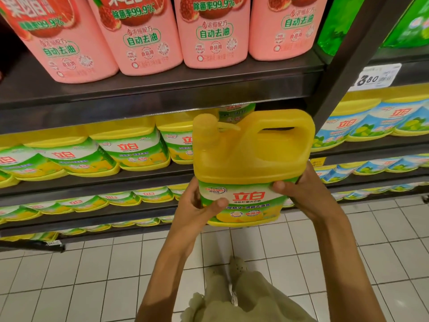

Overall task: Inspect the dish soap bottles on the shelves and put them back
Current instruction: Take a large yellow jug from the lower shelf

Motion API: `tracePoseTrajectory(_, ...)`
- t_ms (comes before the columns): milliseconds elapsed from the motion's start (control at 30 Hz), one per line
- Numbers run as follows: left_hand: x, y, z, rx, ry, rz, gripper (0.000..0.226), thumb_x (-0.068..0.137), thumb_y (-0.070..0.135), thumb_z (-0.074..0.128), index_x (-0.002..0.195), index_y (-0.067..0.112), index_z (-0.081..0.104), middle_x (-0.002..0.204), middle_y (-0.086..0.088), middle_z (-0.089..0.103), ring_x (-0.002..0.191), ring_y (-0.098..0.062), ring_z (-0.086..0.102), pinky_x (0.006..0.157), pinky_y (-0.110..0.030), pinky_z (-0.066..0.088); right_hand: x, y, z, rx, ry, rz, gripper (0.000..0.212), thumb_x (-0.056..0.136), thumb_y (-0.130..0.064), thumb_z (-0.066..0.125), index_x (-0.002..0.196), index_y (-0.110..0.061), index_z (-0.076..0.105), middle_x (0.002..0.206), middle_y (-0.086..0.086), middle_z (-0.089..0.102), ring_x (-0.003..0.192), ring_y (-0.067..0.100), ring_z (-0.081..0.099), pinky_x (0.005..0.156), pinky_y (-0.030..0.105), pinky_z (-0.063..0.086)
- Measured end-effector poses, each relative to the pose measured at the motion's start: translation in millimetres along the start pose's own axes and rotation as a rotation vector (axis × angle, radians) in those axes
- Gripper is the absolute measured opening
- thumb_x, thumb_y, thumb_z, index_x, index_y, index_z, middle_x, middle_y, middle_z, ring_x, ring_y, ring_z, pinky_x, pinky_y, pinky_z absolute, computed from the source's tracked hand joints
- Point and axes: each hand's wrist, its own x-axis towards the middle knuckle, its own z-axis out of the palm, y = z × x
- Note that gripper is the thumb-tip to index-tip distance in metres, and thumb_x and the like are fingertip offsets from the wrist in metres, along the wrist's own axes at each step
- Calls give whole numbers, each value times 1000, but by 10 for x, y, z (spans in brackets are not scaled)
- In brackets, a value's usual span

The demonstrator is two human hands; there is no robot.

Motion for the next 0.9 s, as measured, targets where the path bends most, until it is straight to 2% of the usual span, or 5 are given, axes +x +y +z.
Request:
tracePoseTrajectory(167, -1, 56, 28, 21, 31, 14, 85, 35, 67, 84, 106, 30, 56, 92, 17, 75, 90, -5, 71, 66, -16, 55, -9, -88, 92, -4, 31, -28, 92, 54, -62, 86, 126, -19, 48, 111, -7, 73, 101, 17, 71, 75, 27, 58)
tracePoseTrajectory(300, -2, -7, 28, -39, 77, -70, 74, 45, 57, 80, 110, 30, 58, 93, 14, 75, 94, -12, 71, 71, -24, 58, -21, -86, 181, 16, 66, 11, 93, 52, -63, 86, 126, -22, 50, 107, -3, 74, 97, 20, 72, 72, 28, 58)
tracePoseTrajectory(467, 10, -52, 88, -106, 90, -151, 65, 53, 53, 73, 110, 24, 62, 105, -1, 74, 97, -20, 71, 80, -36, 58, 10, -75, 235, 73, 114, 32, 77, 78, -30, 74, 145, -23, 37, 120, 6, 68, 100, 23, 71, 69, 29, 59)
tracePoseTrajectory(567, 28, -17, 160, -154, 105, -238, 60, 57, 51, 72, 107, 18, 67, 99, -7, 75, 92, -23, 73, 73, -34, 60, 48, -60, 241, 83, 173, 125, 67, 72, -39, 69, 134, -22, 50, 108, 6, 73, 88, 20, 74, 61, 27, 58)
tracePoseTrajectory(900, 57, 213, 163, -1, 167, -257, 68, 48, 60, 76, 96, 12, 73, 93, -10, 76, 91, -28, 72, 91, -49, 53, 178, -67, 212, 173, 123, 280, 52, 76, -51, 59, 119, -23, 61, 105, 7, 75, 92, 23, 73, 68, 33, 60)
